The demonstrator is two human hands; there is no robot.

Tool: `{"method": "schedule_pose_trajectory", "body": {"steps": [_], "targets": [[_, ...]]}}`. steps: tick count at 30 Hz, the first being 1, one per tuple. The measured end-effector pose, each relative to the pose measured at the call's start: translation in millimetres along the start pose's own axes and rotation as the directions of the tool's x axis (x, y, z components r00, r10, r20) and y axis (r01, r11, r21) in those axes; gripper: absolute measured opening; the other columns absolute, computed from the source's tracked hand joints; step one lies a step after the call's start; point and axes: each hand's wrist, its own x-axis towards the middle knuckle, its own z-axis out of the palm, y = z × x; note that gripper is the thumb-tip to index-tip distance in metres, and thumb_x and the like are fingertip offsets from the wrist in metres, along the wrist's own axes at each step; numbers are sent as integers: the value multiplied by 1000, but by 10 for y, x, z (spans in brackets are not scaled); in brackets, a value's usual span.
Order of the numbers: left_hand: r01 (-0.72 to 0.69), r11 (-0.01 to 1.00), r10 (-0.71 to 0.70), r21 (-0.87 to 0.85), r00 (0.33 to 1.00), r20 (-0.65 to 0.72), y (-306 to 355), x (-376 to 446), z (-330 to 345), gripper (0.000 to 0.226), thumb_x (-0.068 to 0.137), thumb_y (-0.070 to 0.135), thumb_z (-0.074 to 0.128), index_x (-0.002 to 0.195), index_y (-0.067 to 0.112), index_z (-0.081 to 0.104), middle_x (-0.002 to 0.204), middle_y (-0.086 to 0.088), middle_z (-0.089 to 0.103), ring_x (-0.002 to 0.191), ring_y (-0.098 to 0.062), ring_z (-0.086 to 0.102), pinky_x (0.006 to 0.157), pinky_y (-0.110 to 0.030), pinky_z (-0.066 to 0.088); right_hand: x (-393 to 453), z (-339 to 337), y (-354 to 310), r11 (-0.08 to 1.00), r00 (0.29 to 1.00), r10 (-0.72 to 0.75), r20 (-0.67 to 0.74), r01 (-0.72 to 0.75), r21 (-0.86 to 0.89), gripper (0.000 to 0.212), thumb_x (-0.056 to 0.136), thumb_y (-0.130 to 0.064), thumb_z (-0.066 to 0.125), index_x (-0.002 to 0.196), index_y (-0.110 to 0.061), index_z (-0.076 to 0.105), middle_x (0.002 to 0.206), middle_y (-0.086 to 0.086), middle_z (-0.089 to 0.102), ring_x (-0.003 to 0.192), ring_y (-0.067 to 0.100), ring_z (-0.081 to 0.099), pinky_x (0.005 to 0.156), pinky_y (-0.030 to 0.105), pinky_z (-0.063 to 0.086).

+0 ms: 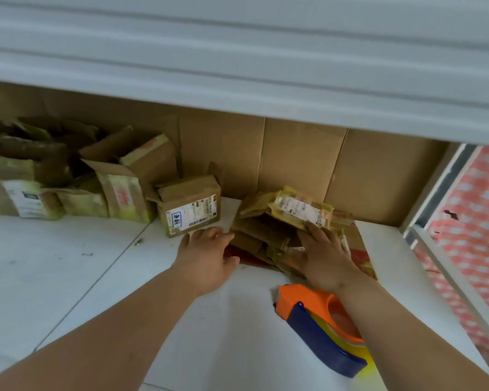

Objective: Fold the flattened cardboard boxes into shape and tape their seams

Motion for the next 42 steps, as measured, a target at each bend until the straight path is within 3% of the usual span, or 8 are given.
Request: {"method": "schedule_pose_trajectory", "body": {"steps": [10, 15, 22, 25, 29, 33, 36, 42], "targets": [[45, 911, -111, -411, 984, -139, -9, -130, -241, 86, 87, 72, 48, 153, 47, -1, 165, 10, 7, 150, -25, 20, 116, -51, 31, -222, -309, -280, 891, 840, -36, -541, 272, 363, 54, 99, -7, 46, 151, -16, 37, 154, 0, 32, 136, 25, 39, 111, 32, 34], [47, 723, -171, -689, 979, -113, 87, -362, -506, 93, 72, 81, 35, 152, 52, -3, 165, 12, 9, 149, -24, 23, 115, -48, 30, -459, -477, -554, 729, 869, 86, -486, 278, 626, 54, 102, -9, 43, 152, -24, 35, 153, -9, 33, 126, 5, 41, 98, 7, 34], [-133, 691, -85, -711, 961, -263, -334, -697, -719, 91, 74, 79, 39, 152, 53, -1, 165, 15, 4, 151, -17, 12, 117, -45, 22, -794, -447, -1041, 645, 927, 92, -364, 222, 731, 40, 100, -20, 51, 137, -35, 55, 130, -11, 56, 117, 16, 57, 104, 42, 49], [-253, 752, 83, -609, 953, -293, -598, -836, -737, 94, 77, 86, 39, 154, 48, 2, 164, 18, 1, 148, 0, 2, 114, -25, 13, -929, -372, -1328, 658, 943, 66, -326, 205, 724, 35, 100, -27, 55, 133, -33, 60, 127, -12, 60, 118, 8, 54, 100, 24, 45], [-272, 737, 95, -619, 948, -303, -879, -1072, -771, 81, 83, 78, 36, 153, 38, 26, 150, 25, 13, 130, 21, 13, 90, 7, 14, -1111, -228, -1627, 555, 957, 78, -278, 189, 810, 24, 97, -16, 59, 112, -29, 73, 101, -12, 70, 83, -4, 65, 62, 5, 43], [-254, 734, -60, -630, 900, -432, -1144, -1164, -826, 67, 94, 72, 26, 149, 35, 38, 157, 11, 20, 144, -2, 18, 109, -15, 18, -1285, -207, -1675, 421, 970, 43, -241, 201, 884, 22, 89, -1, 62, 98, -15, 77, 83, -4, 72, 63, -1, 62, 49, 10, 43], [-62, 595, -196, -802, 956, -219, -1251, -1165, -927, 55, 99, 57, 36, 151, 38, 34, 159, 6, 25, 145, -19, 27, 112, -37, 27, -1373, -229, -1746, 476, 978, 22, -205, 170, 863, 32, 86, 12, 54, 96, -11, 74, 60, -14, 64, 44, -5, 54, 41, 7, 36], [-25, 594, -127, -804, 984, -124, -1128, -1170, -978, 59, 93, 17, 64, 145, 34, 41, 125, 5, 57, 99, -6, 56, 76, -17, 43, -1393, -212, -1836, 557, 948, 59, -313, 229, 798, 28, 91, -27, 61, 117, -29, 71, 105, -19, 62, 77, -21, 56, 60, 3, 40]]}}
